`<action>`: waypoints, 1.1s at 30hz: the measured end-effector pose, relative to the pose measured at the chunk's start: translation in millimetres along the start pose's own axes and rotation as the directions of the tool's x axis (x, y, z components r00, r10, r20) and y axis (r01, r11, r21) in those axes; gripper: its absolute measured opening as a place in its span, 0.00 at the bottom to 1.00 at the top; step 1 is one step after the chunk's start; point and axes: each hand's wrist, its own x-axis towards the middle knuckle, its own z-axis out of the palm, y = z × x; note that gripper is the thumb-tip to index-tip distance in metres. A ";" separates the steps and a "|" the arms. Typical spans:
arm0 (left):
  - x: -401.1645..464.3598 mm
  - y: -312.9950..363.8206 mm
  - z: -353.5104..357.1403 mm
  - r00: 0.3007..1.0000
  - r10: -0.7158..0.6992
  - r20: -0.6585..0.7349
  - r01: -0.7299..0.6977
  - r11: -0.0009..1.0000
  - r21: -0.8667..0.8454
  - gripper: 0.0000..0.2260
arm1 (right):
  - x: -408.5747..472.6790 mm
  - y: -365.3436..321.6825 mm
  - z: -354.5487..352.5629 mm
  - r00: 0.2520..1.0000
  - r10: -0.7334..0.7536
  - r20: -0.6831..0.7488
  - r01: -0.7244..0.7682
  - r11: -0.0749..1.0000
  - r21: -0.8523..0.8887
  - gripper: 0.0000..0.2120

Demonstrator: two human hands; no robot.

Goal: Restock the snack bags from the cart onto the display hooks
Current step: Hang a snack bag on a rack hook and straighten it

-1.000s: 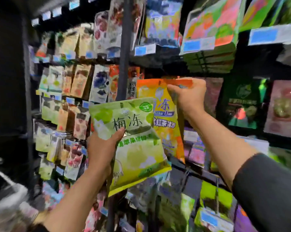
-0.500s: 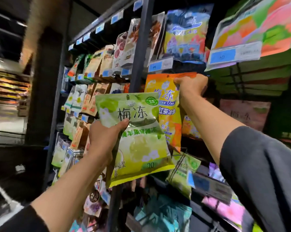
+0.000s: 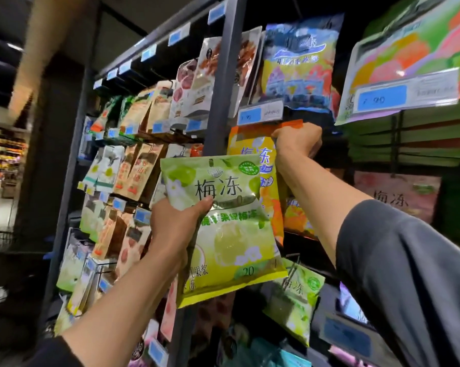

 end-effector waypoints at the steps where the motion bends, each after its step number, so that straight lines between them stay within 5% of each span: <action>1: 3.8 -3.5 0.4 1.000 -0.006 0.012 0.006 1.000 -0.015 0.11 | 1.4 -0.4 0.6 1.000 0.004 -0.010 -0.004 1.000 0.008 0.05; 15: 28.4 -27.9 4.0 0.993 -0.031 0.112 0.048 0.987 -0.154 0.10 | 1.0 3.1 3.9 0.997 -0.012 -0.072 0.011 1.000 -0.014 0.14; 19: 30.3 -32.3 3.7 0.992 -0.035 0.118 0.052 0.988 -0.145 0.13 | -0.2 12.7 -0.1 0.989 -0.043 -0.140 0.022 0.989 -0.146 0.04; 27: 28.4 -52.6 10.7 0.993 -0.042 0.112 0.054 0.993 -0.106 0.11 | 25.2 47.7 -7.6 0.992 -0.007 -0.124 -0.044 0.914 -0.403 0.11; 31: 23.0 -60.1 7.4 0.988 -0.051 0.147 0.072 0.988 -0.138 0.12 | 17.5 67.7 -19.4 0.991 -0.017 -0.129 -0.027 0.945 -0.327 0.24; 33: 17.9 -62.7 2.6 0.985 -0.056 0.164 0.080 0.986 -0.147 0.13 | 2.2 72.3 -28.4 0.959 -0.179 -0.219 0.117 0.956 -0.269 0.25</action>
